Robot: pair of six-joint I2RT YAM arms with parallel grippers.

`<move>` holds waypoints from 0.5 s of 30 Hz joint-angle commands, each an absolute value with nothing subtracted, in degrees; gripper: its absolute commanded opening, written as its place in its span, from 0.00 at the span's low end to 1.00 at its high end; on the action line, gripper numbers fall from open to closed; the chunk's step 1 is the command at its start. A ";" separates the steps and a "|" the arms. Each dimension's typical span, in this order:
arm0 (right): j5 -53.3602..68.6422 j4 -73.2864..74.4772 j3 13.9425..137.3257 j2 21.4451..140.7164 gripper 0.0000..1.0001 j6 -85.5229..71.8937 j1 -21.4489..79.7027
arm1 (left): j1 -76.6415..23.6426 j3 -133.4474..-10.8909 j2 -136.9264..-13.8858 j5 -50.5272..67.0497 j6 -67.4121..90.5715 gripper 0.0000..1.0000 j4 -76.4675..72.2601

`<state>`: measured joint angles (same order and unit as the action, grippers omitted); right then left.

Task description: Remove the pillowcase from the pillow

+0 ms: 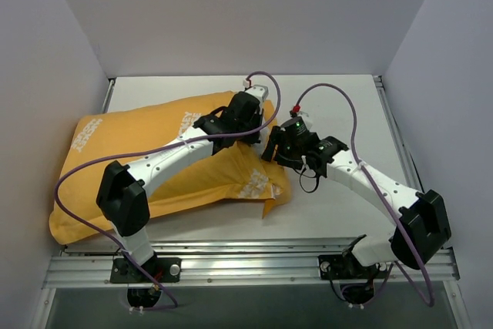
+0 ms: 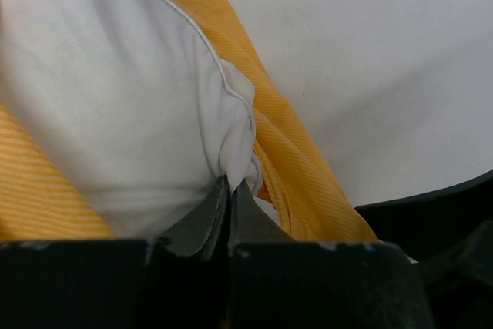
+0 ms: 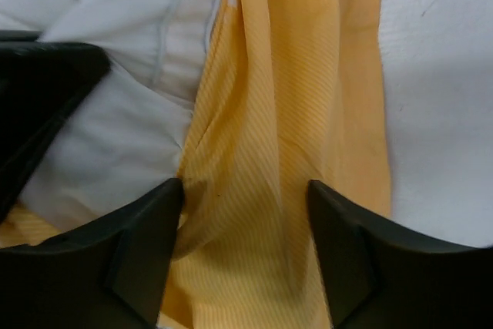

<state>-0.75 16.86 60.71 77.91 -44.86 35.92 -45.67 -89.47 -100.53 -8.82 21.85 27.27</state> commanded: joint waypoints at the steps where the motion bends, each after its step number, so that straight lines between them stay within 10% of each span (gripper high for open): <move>1: -1.50 16.00 56.70 78.49 0.58 -46.23 36.83 | -45.97 -90.09 -100.55 -10.46 21.01 0.02 21.62; 7: -0.62 13.45 45.54 76.73 0.00 -45.79 35.43 | -45.01 -91.32 -101.16 -13.01 20.57 0.02 21.97; 15: -1.49 13.80 32.97 70.93 0.00 -46.84 32.09 | -39.64 -93.16 -100.37 -16.61 20.92 0.02 23.47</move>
<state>2.57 -2.13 39.77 71.81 -48.53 34.39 -45.50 -89.47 -103.15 -8.40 22.13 28.32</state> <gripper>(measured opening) 0.024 0.042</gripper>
